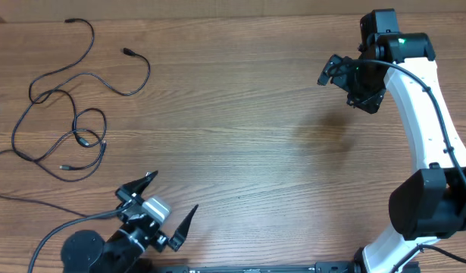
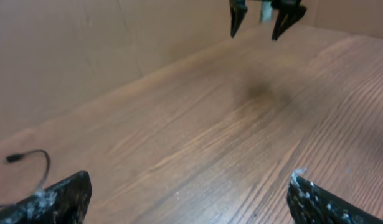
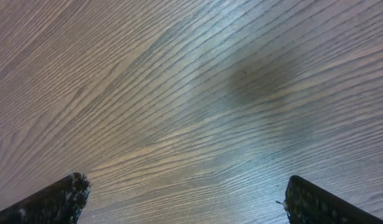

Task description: Untangle cables

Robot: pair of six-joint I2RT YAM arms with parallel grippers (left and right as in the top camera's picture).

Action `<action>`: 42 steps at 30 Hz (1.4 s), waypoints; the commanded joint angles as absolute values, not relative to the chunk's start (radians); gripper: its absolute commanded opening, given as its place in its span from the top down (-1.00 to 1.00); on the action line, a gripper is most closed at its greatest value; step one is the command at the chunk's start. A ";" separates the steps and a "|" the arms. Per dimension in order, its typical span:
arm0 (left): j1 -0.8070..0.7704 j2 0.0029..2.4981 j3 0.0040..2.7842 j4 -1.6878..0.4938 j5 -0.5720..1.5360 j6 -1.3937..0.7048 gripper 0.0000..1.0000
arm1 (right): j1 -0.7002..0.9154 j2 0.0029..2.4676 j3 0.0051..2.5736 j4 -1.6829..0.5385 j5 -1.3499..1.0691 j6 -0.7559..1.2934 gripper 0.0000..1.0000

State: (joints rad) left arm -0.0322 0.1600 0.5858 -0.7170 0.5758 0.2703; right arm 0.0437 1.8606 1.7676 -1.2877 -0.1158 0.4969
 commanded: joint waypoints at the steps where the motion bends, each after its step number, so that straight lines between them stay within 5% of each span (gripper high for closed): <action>1: -0.022 0.118 0.497 -0.663 0.514 0.130 -0.99 | 0.042 1.848 1.768 -1.287 -0.105 0.492 -1.00; 15: -0.004 0.003 0.216 -0.328 0.183 -0.120 -0.99 | 0.042 1.848 1.768 -1.287 -0.105 0.492 -1.00; 29: -0.004 0.003 0.073 -0.183 -0.142 -0.101 -0.99 | 0.042 1.848 1.768 -1.287 -0.105 0.492 -1.00; 42: -0.002 0.003 0.022 -0.027 -0.164 0.023 -0.99 | 0.042 1.848 1.768 -1.287 -0.105 0.492 -1.00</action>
